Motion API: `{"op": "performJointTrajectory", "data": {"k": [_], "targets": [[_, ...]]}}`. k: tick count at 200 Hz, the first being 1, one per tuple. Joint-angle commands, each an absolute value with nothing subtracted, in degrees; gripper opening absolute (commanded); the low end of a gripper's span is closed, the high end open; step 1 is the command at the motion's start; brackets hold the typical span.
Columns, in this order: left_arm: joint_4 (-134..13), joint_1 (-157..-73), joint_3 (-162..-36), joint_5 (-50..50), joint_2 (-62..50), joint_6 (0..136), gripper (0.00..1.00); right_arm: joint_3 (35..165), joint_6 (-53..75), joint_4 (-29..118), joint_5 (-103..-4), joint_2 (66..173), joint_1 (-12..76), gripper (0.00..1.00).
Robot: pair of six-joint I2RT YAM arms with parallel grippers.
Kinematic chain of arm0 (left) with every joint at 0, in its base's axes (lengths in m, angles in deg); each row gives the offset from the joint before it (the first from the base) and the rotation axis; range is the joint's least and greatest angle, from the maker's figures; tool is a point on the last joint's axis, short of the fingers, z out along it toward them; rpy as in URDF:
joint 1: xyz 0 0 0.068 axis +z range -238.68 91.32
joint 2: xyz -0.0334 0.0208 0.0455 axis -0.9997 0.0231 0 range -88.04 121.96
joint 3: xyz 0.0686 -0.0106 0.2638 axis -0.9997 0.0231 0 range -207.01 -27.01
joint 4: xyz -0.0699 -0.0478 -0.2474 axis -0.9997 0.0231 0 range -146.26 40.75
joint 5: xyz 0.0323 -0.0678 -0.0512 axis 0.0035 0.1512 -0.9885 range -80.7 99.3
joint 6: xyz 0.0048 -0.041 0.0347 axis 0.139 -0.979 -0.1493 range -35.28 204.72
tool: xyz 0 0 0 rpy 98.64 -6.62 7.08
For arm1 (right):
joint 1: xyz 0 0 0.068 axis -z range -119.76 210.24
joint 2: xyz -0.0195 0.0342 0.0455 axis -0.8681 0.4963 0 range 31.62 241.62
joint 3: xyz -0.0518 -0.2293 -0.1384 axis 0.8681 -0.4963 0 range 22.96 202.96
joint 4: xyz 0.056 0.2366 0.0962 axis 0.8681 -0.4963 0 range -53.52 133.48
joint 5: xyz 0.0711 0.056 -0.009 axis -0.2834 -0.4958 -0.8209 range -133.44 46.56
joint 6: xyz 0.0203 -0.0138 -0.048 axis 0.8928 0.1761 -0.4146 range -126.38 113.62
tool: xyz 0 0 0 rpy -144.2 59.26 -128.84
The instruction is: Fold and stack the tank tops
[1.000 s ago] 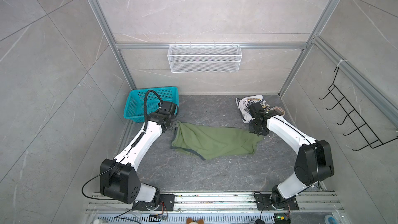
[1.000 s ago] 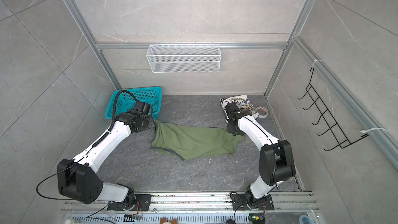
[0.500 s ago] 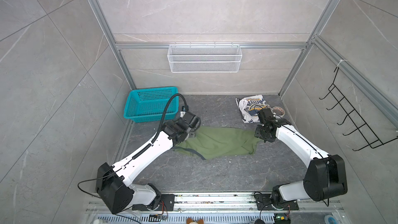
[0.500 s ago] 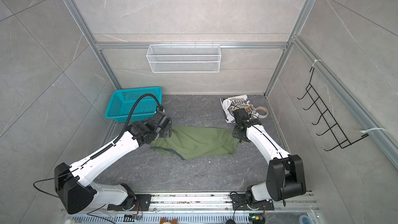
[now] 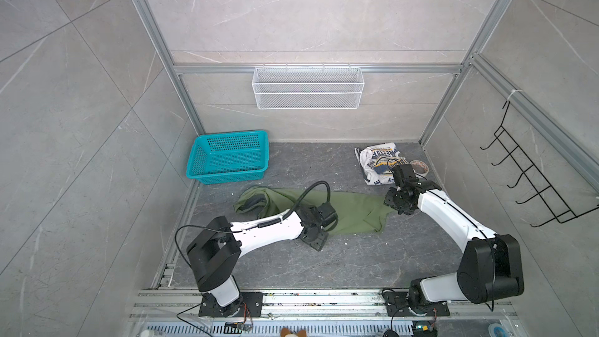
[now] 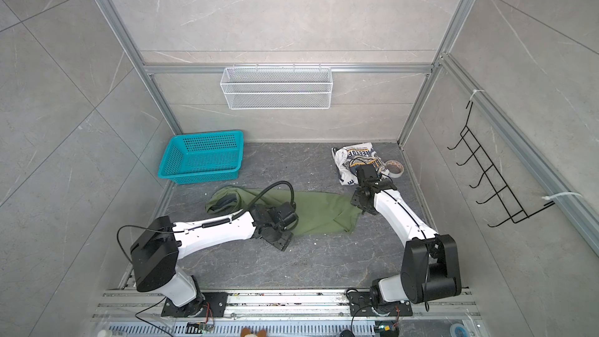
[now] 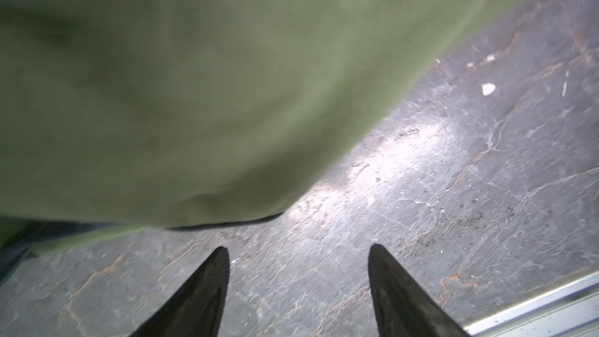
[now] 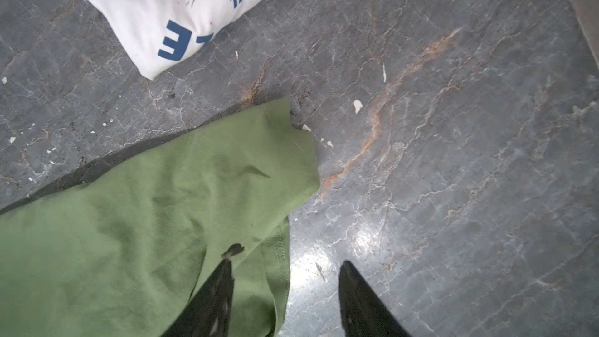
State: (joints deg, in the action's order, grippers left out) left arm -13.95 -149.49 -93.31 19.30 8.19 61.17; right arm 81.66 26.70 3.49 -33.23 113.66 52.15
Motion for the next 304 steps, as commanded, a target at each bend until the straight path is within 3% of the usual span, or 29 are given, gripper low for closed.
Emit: {"op": "performJointTrajectory", "data": {"k": [1,48,85,115,146,176,203,216,230,254,283,304], "targets": [[-12.7,-150.3,-95.8,22.0,11.1,61.0,0.76,80.8,28.1,4.5,-34.1,114.7,52.5,0.57],[-10.9,-150.2,-97.2,28.8,16.5,58.7,0.73,79.7,28.3,6.2,-36.9,116.2,54.2,0.58],[-10.3,-149.9,-98.2,33.4,17.9,58.3,0.45,79.9,28.4,7.0,-38.6,117.4,54.5,0.58],[-11.8,-147.0,-97.2,34.3,11.9,58.4,0.14,80.1,27.9,7.1,-38.9,118.0,54.6,0.57],[-18.5,-139.0,-95.5,27.5,4.1,61.3,0.04,79.7,27.7,7.8,-39.6,118.7,54.6,0.58],[-21.3,-129.7,-101.1,19.5,5.3,63.8,0.04,79.8,27.8,8.4,-40.7,119.3,54.6,0.58],[-17.9,-123.7,-111.1,16.7,15.4,64.9,0.06,79.9,27.7,8.5,-41.2,119.4,54.6,0.58],[-14.9,-121.7,-116.2,16.1,20.7,65.0,0.15,79.7,27.4,8.7,-41.4,119.1,54.6,0.58],[-11.9,-120.6,-120.1,17.8,24.2,64.0,0.38,79.6,27.1,8.8,-41.4,118.6,54.6,0.58],[-11.9,-120.7,-119.7,18.4,21.7,62.7,0.55,78.8,26.9,9.3,-41.3,117.9,54.6,0.58],[-14.0,-122.6,-114.5,19.6,13.6,58.5,0.58,78.2,27.1,10.3,-41.8,118.5,54.6,0.58],[-20.4,-123.2,-108.3,11.8,10.1,54.3,0.54,78.1,27.4,11.1,-42.4,119.0,54.6,0.58]]}}
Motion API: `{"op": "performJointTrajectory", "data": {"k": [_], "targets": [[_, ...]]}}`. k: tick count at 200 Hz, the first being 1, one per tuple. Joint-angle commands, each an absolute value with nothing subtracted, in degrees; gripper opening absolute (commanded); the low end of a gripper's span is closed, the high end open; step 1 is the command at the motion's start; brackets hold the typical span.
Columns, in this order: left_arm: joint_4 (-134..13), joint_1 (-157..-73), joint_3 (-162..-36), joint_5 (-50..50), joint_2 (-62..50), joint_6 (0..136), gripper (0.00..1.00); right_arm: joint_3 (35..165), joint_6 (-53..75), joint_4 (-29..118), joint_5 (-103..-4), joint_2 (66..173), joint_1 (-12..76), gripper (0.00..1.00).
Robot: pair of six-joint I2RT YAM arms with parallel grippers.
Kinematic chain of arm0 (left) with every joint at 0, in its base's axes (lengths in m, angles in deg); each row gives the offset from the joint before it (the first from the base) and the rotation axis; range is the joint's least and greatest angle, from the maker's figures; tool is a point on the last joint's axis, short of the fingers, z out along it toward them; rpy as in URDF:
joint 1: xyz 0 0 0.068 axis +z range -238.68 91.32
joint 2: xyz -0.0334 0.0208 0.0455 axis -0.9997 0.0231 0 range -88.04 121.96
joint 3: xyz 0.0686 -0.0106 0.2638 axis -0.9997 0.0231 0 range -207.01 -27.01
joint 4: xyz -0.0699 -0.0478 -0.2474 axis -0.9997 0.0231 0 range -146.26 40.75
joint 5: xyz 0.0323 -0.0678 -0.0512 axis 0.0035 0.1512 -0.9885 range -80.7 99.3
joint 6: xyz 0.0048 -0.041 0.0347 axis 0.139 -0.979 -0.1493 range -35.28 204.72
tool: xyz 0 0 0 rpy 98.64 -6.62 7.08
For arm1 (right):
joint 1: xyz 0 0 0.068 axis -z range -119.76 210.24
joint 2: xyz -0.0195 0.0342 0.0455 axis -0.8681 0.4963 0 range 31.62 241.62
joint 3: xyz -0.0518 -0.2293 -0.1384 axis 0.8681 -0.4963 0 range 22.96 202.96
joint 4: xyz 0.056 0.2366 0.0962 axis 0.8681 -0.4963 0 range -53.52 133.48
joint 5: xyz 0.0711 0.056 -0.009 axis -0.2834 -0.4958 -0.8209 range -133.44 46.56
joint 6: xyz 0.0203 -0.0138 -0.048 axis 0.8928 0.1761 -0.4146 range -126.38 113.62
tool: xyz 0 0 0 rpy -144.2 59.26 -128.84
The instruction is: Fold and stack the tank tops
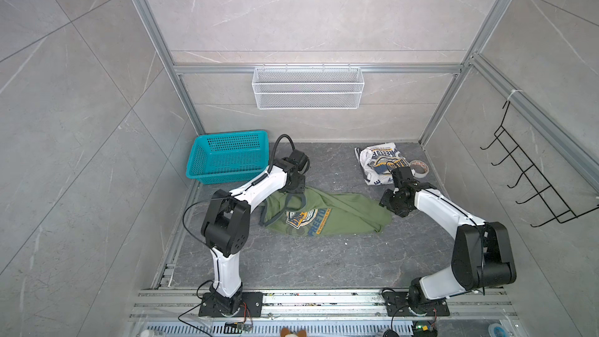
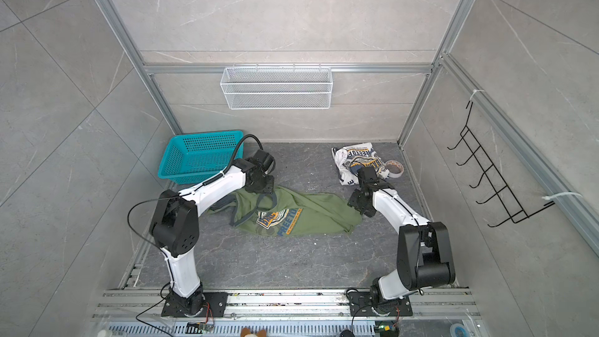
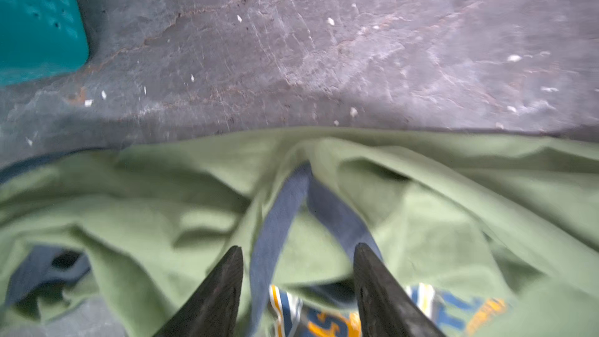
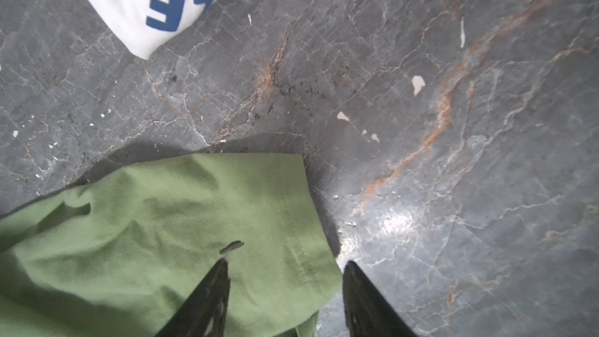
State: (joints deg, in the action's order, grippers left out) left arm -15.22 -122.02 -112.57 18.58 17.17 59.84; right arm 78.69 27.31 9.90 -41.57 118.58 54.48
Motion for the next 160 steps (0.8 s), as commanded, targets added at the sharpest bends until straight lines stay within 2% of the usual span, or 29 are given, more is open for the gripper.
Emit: {"op": "performJointTrajectory", "data": {"k": [1,25,44,100,160], "targets": [[-20.8,-123.1,-108.1,11.4,10.0,54.1,0.54,78.1,27.4,11.1,-42.4,119.0,54.5,0.58],[-24.7,-122.8,-105.1,9.3,10.5,49.4,0.50,78.2,27.6,11.5,-43.2,119.4,54.6,0.58],[-28.4,-121.5,-103.4,6.5,10.8,46.4,0.55,78.1,27.3,11.2,-43.1,118.7,54.6,0.58],[-34.3,-118.4,-101.4,-0.2,14.6,42.4,0.56,76.5,27.5,12.0,-43.1,117.6,54.6,0.58],[-37.2,-117.4,-101.8,-1.6,18.2,41.4,0.43,76.3,27.6,12.3,-44.2,117.8,54.6,0.58]]}}
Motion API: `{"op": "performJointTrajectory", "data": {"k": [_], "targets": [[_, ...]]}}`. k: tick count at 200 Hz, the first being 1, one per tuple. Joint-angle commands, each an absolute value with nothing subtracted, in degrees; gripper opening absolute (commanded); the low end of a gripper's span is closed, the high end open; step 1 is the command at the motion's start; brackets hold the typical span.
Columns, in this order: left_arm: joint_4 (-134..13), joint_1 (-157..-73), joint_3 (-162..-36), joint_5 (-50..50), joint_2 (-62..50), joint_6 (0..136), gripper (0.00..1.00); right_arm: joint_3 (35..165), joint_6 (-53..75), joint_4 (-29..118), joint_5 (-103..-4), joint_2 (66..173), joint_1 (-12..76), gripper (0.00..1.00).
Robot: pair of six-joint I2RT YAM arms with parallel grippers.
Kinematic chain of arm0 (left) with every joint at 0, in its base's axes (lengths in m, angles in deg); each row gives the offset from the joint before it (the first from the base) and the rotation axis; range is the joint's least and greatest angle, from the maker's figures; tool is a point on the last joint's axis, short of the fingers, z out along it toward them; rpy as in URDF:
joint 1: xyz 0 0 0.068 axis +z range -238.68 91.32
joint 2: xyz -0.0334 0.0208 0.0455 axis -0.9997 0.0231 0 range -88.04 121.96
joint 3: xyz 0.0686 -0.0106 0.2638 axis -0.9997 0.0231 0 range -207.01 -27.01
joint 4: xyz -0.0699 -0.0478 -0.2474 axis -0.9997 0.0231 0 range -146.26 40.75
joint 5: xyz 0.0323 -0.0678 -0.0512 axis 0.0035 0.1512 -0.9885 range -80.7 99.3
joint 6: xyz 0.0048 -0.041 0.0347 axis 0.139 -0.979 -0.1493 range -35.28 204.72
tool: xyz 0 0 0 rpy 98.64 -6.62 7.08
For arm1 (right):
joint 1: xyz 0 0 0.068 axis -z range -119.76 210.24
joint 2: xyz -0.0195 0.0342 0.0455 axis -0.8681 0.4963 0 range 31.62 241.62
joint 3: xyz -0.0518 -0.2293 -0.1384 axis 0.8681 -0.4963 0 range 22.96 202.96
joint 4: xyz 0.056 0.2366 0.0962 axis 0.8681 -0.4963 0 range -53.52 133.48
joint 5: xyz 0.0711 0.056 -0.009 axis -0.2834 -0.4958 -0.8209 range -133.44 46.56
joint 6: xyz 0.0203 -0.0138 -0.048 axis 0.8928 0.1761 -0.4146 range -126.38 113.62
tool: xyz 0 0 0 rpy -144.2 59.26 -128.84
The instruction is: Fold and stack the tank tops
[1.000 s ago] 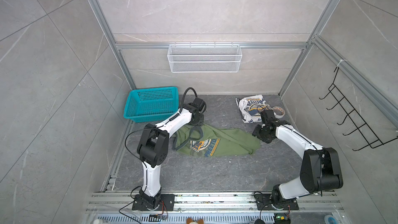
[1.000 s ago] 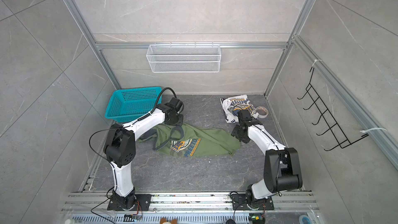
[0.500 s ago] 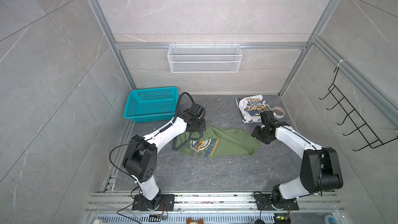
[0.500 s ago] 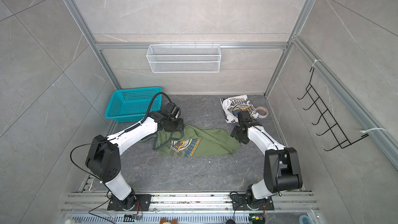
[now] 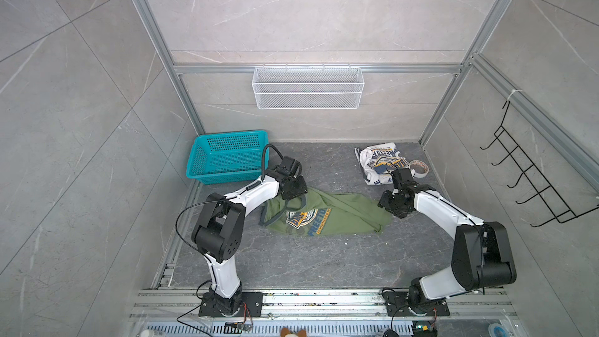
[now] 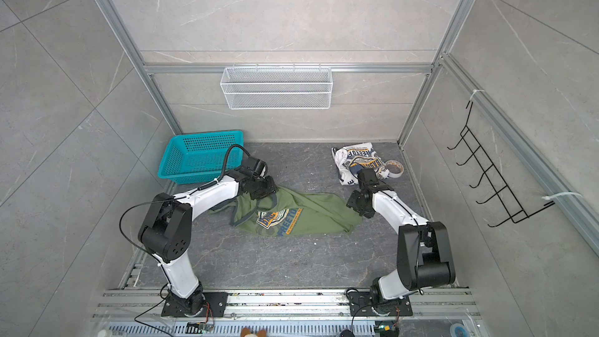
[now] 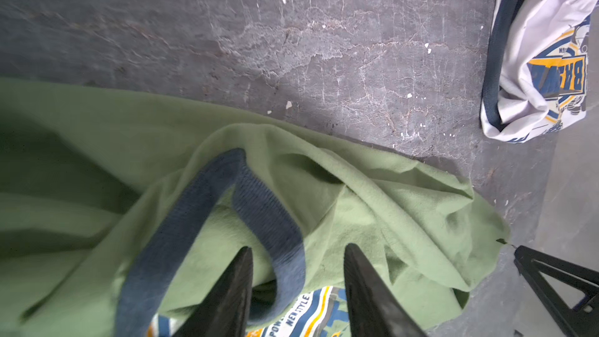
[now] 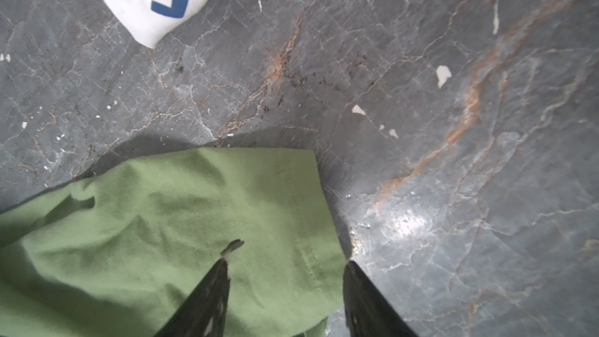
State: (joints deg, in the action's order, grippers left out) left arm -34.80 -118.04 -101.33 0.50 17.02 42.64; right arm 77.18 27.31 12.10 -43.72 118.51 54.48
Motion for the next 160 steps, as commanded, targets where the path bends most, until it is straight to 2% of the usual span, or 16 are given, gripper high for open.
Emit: {"op": "performJointTrajectory", "data": {"k": [1,35,58,98,120,160], "targets": [[-37.1,-117.4,-101.8,-1.6,18.4,41.4,0.43,76.3,27.7,12.3,-44.2,117.8,54.6,0.58],[-37.7,-117.3,-102.6,-2.5,19.2,41.3,0.42,75.9,27.6,12.3,-44.1,117.7,54.6,0.58],[-38.6,-117.3,-102.7,-2.8,19.5,41.1,0.38,75.8,27.6,12.4,-44.2,118.0,54.6,0.58],[-39.8,-117.3,-102.3,-1.5,18.1,41.9,0.10,74.6,28.7,12.1,-44.7,117.0,54.6,0.61],[-38.7,-117.4,-101.2,1.7,14.7,43.8,0.00,70.6,30.5,13.6,-43.4,113.5,54.6,0.64],[-37.0,-117.4,-98.7,5.3,9.4,47.0,0.00,68.2,30.0,15.5,-42.5,114.0,55.0,0.63]]}}
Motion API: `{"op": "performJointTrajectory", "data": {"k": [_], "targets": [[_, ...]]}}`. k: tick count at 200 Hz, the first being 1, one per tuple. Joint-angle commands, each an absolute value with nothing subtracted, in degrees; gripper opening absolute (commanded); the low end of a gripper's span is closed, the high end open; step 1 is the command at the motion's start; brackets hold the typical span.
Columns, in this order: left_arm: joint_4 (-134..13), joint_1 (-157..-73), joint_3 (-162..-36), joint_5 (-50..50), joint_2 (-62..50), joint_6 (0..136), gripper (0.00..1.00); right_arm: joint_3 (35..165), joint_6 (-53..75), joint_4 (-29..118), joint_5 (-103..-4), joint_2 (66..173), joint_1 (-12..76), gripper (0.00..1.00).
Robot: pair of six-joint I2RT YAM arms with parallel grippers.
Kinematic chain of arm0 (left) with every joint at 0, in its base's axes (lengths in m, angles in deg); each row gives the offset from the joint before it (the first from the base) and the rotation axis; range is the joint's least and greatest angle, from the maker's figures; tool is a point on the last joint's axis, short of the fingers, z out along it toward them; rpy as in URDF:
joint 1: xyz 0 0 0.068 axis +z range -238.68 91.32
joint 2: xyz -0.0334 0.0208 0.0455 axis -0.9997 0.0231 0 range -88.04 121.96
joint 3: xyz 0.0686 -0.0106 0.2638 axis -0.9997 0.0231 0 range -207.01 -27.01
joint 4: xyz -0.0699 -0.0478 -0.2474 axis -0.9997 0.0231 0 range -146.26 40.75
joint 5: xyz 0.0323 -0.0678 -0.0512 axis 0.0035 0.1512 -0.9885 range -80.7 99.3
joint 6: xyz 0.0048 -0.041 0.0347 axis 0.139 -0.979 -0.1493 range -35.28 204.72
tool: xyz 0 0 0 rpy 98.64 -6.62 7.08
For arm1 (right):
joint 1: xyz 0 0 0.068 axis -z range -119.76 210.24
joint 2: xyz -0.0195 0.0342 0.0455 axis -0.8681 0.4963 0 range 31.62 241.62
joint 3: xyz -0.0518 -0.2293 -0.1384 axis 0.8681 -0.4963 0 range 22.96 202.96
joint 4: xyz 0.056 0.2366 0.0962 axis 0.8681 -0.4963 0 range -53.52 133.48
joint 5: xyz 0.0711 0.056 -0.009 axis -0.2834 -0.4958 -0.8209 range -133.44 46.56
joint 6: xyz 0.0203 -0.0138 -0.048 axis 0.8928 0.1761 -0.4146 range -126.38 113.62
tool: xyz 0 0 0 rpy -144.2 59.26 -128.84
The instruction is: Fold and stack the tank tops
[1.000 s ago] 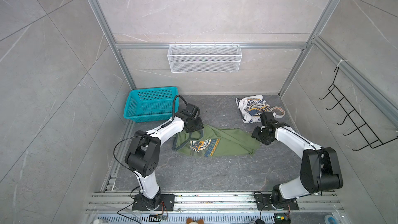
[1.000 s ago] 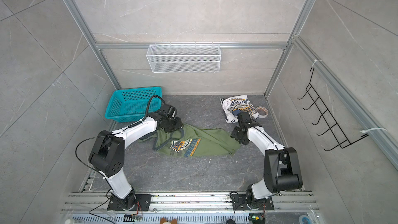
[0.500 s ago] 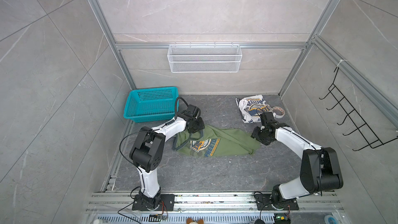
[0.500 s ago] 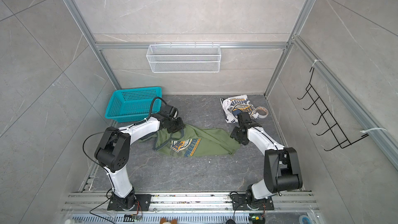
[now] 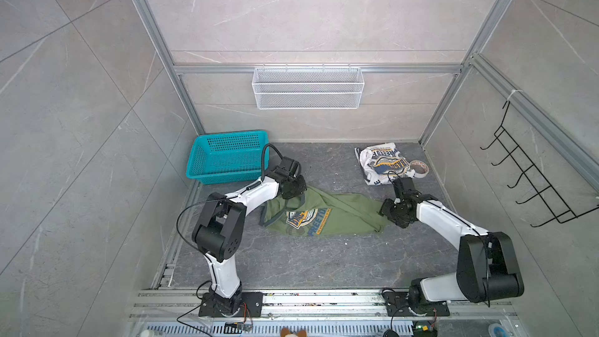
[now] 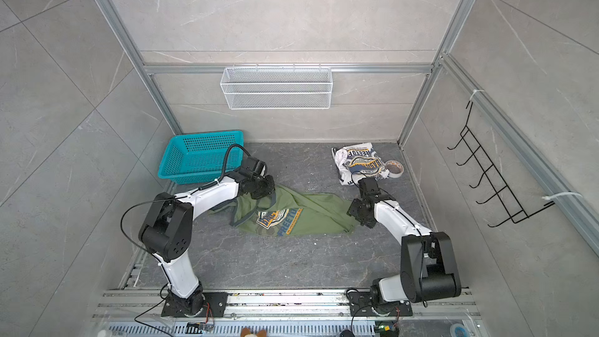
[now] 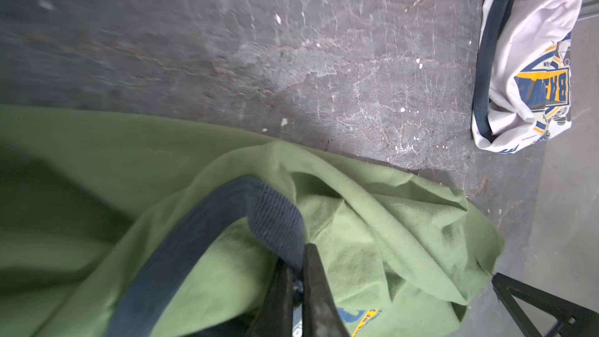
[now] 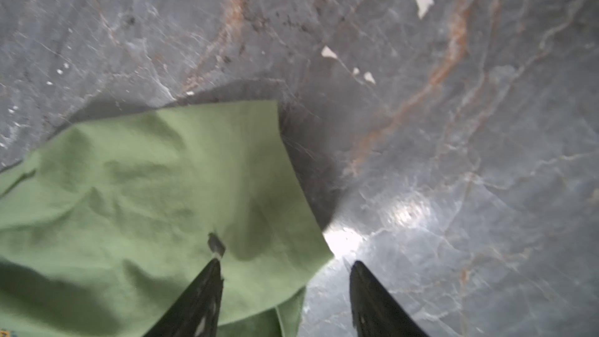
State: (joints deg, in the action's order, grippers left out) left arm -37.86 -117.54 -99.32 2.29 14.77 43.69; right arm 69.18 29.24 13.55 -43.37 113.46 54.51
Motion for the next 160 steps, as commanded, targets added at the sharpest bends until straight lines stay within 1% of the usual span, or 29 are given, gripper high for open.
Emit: {"op": "performJointTrajectory", "data": {"k": [1,18,30,46,71,88,99,105,124,135,160], "targets": [[-36.9,-117.4,-98.7,5.3,9.3,47.1,0.00,68.2,30.0,15.6,-42.7,114.1,55.0,0.62],[-36.6,-117.4,-98.1,5.5,8.6,47.4,0.00,67.9,30.7,18.4,-45.9,114.8,55.6,0.59],[-36.3,-117.4,-97.6,5.8,8.1,47.5,0.00,68.4,31.1,18.8,-46.9,115.1,55.6,0.55],[-36.3,-117.4,-97.1,6.4,7.3,47.7,0.00,69.6,31.2,18.1,-47.1,115.8,55.6,0.49],[-35.8,-117.4,-97.0,7.3,6.2,48.4,0.00,70.7,31.2,16.7,-46.1,116.9,55.7,0.35],[-35.3,-117.4,-97.3,7.7,5.7,48.9,0.00,70.7,31.4,16.3,-45.2,117.3,55.6,0.32],[-35.0,-117.4,-97.5,8.1,5.6,49.0,0.00,70.7,31.7,16.1,-44.9,117.4,55.7,0.32],[-34.8,-117.4,-97.6,8.2,5.7,49.2,0.00,70.8,31.7,15.5,-44.6,117.6,55.6,0.34],[-34.6,-117.3,-97.8,8.4,5.7,49.4,0.00,71.3,31.7,13.8,-42.7,118.1,55.6,0.51],[-34.4,-117.4,-97.7,8.5,5.7,49.5,0.00,70.9,31.7,13.6,-42.0,118.1,55.6,0.57],[-34.7,-117.4,-97.6,8.4,6.1,49.4,0.00,69.8,31.5,15.6,-43.8,119.1,55.6,0.58]]}}
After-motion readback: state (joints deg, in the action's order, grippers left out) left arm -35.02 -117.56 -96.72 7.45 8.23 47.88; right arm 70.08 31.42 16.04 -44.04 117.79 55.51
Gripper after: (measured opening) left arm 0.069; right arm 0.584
